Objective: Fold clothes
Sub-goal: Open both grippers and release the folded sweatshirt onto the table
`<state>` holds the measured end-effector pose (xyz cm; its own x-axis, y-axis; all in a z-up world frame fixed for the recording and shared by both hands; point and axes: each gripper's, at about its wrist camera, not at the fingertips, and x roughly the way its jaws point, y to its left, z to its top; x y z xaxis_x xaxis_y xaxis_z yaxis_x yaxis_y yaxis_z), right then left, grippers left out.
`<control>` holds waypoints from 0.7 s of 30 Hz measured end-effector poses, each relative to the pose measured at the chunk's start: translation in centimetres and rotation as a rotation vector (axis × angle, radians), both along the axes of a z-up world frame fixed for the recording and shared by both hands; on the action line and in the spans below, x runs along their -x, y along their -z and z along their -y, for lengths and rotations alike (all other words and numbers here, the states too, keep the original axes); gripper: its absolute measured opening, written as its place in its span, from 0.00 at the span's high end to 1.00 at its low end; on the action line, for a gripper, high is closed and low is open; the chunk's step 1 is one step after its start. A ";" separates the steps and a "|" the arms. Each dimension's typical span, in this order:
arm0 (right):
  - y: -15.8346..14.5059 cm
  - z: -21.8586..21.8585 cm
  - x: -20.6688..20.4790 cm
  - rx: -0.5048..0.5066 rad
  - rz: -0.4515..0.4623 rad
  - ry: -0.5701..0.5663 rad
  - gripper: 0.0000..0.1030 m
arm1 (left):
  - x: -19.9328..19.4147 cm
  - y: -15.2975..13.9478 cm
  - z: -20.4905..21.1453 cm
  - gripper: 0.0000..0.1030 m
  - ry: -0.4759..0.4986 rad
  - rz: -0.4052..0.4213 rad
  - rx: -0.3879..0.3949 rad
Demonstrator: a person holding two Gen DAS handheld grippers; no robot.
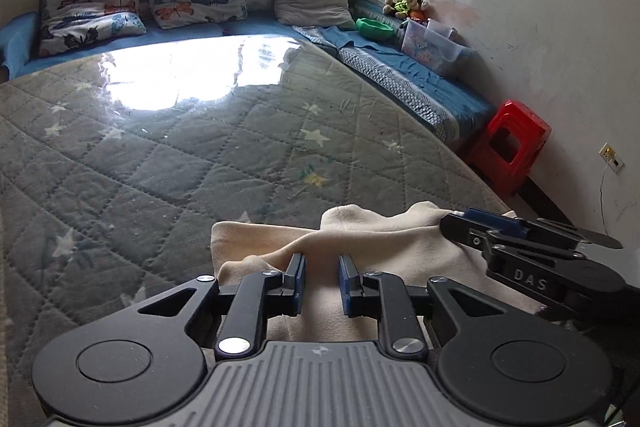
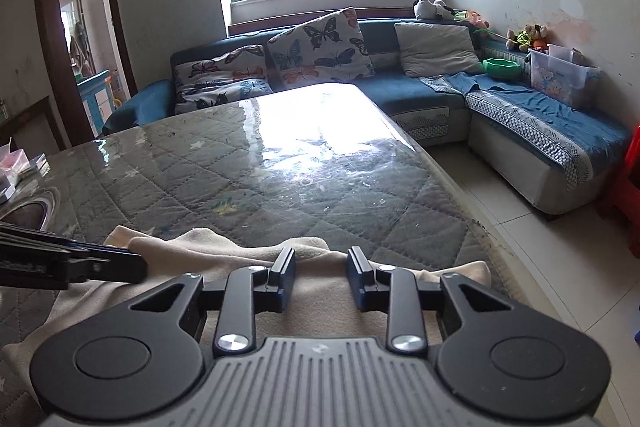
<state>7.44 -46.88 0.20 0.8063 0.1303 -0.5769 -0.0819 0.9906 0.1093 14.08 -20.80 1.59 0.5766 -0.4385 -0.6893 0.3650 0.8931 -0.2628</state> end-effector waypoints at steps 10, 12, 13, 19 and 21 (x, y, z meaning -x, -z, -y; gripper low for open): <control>-1.6 -3.5 4.2 0.026 0.039 -0.163 0.59 | 0.5 -0.9 -1.4 0.81 -0.023 0.004 0.018; -1.4 -4.7 5.2 0.022 0.037 -0.210 0.58 | 1.2 -1.1 -1.8 0.81 -0.022 0.011 0.014; -1.3 -5.3 5.7 0.029 0.035 -0.229 0.57 | 1.7 -1.1 -2.1 0.80 -0.024 0.015 0.015; -0.6 -7.9 9.3 0.120 0.059 -0.279 0.52 | 5.5 -1.4 -4.1 0.74 -0.035 0.055 0.012; -0.6 -8.2 10.3 0.126 0.063 -0.281 0.52 | 6.7 -1.2 -4.4 0.74 -0.034 0.074 -0.005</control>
